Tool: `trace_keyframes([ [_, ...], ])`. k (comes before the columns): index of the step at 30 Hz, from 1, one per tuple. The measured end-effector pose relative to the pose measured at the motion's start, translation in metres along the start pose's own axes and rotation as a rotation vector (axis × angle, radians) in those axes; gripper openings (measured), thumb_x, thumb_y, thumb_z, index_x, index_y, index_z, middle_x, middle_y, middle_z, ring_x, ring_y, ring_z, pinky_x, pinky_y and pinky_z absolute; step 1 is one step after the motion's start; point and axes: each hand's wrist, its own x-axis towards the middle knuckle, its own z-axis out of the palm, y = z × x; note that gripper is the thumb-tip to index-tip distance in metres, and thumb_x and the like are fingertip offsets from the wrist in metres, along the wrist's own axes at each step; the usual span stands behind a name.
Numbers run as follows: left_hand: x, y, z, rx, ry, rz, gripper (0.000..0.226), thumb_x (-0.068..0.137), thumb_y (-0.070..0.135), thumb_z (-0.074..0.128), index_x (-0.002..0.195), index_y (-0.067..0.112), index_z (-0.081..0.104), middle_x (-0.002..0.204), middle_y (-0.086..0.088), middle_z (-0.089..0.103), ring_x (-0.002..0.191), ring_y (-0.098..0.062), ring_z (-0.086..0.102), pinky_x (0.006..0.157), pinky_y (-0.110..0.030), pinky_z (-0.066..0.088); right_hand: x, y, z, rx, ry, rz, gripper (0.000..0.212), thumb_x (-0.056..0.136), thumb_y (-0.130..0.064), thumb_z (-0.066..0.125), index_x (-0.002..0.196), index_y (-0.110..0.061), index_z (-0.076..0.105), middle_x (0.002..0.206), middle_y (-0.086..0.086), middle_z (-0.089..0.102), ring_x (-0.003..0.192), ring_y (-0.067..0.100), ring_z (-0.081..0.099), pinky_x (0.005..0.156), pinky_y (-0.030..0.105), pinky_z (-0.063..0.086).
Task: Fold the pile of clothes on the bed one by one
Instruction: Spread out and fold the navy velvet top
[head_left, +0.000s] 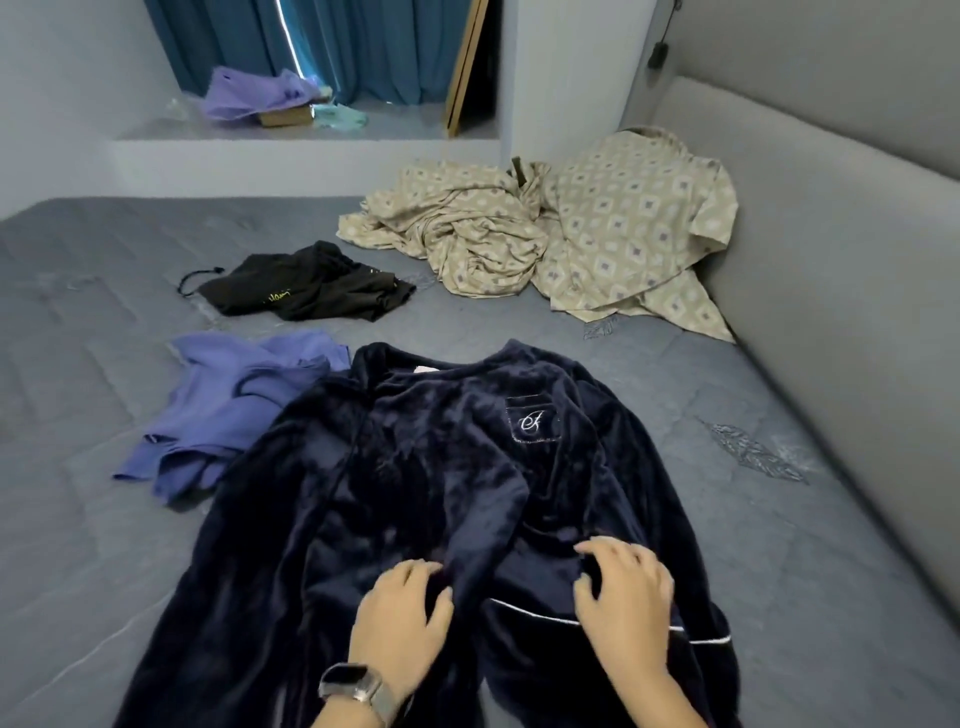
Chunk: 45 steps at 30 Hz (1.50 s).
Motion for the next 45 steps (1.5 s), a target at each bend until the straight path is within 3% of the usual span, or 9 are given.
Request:
trace_keyframes([
  [4, -0.062, 0.007, 0.008, 0.053, -0.106, -0.043, 0.07, 0.07, 0.072, 0.048, 0.136, 0.049, 0.037, 0.137, 0.019, 0.04, 0.132, -0.012, 0.04, 0.106, -0.044, 0.035, -0.053, 0.021, -0.029, 0.131, -0.135, 0.362, 0.076, 0.059, -0.056, 0.081, 0.127, -0.036, 0.053, 0.139, -0.005, 0.043, 0.123, 0.028, 0.041, 0.1, 0.047, 0.039],
  [7, -0.085, -0.013, 0.021, 0.082, -0.224, -0.138, 0.077, 0.079, 0.064, 0.052, 0.128, 0.067, -0.007, 0.157, 0.019, 0.007, 0.146, -0.008, 0.007, 0.118, -0.04, 0.009, -0.066, 0.024, -0.034, -0.001, -0.471, 0.205, 0.11, 0.05, -0.079, 0.069, 0.142, -0.055, 0.016, 0.156, -0.004, 0.005, 0.143, 0.028, 0.011, 0.113, 0.044, 0.026],
  [11, -0.102, -0.019, 0.023, 0.142, -0.193, -0.121, 0.101, 0.071, 0.054, 0.063, 0.145, 0.049, -0.005, 0.159, 0.014, -0.002, 0.148, -0.01, -0.001, 0.12, -0.039, 0.005, -0.073, 0.02, -0.037, -0.284, -0.659, 0.045, 0.116, 0.056, -0.059, 0.079, 0.141, -0.061, -0.001, 0.156, 0.006, -0.026, 0.142, 0.041, -0.021, 0.115, 0.056, 0.009],
  [18, -0.122, -0.025, 0.023, 0.223, 0.009, -0.009, 0.088, 0.083, -0.001, 0.049, 0.152, 0.033, 0.005, 0.139, 0.005, 0.035, 0.122, -0.017, 0.042, 0.095, -0.028, 0.041, -0.086, 0.02, -0.046, -0.225, -0.183, 0.093, 0.054, 0.087, -0.007, 0.052, 0.129, -0.038, 0.042, 0.141, -0.002, 0.035, 0.119, 0.024, 0.04, 0.083, 0.035, 0.05],
  [24, -0.13, -0.066, -0.01, -0.243, 0.339, -0.194, 0.078, 0.068, -0.014, 0.05, 0.134, 0.028, 0.048, 0.111, 0.0, 0.054, 0.104, -0.026, 0.056, 0.078, -0.032, 0.046, -0.102, 0.047, -0.075, 0.336, 0.4, 0.346, 0.066, 0.072, 0.021, 0.04, 0.113, -0.025, 0.064, 0.114, 0.007, 0.055, 0.104, 0.032, 0.046, 0.081, 0.04, 0.044],
  [32, -0.153, -0.071, 0.004, 0.271, 0.097, -0.186, 0.074, 0.082, 0.016, 0.054, 0.146, 0.041, 0.025, 0.15, 0.01, 0.025, 0.147, -0.016, 0.008, 0.117, -0.05, -0.001, -0.115, 0.057, -0.068, -0.18, -0.549, -0.004, 0.057, 0.078, -0.009, 0.048, 0.117, -0.05, 0.056, 0.134, -0.013, 0.047, 0.124, 0.02, 0.038, 0.101, 0.033, 0.038],
  [36, -0.155, -0.065, 0.022, 0.323, 0.092, -0.149, 0.088, 0.063, 0.052, 0.053, 0.145, 0.024, 0.04, 0.156, 0.002, 0.028, 0.148, -0.021, 0.007, 0.103, -0.044, -0.028, -0.114, 0.051, -0.067, -0.261, -0.349, -0.014, 0.051, 0.082, -0.02, 0.045, 0.129, -0.039, 0.051, 0.135, -0.011, 0.051, 0.124, 0.019, 0.04, 0.099, 0.035, 0.034],
  [39, -0.156, -0.061, 0.033, 0.241, 0.05, 0.03, 0.077, 0.047, 0.054, 0.054, 0.111, 0.015, 0.072, 0.13, -0.004, 0.06, 0.132, -0.023, 0.036, 0.115, -0.038, -0.012, -0.109, 0.049, -0.07, -0.171, -0.069, 0.061, 0.041, 0.092, -0.023, 0.042, 0.133, -0.029, 0.049, 0.128, -0.006, 0.058, 0.121, 0.019, 0.047, 0.098, 0.036, 0.035],
  [45, -0.146, -0.029, 0.049, 0.085, 0.049, 0.292, 0.056, 0.069, 0.038, 0.052, 0.121, 0.022, 0.063, 0.129, 0.007, 0.06, 0.125, -0.008, 0.041, 0.116, -0.019, -0.003, -0.082, 0.074, -0.064, 0.39, 0.203, 0.592, 0.037, 0.099, -0.023, 0.034, 0.125, -0.015, 0.059, 0.125, 0.018, 0.06, 0.115, 0.037, 0.051, 0.097, 0.044, 0.038],
])
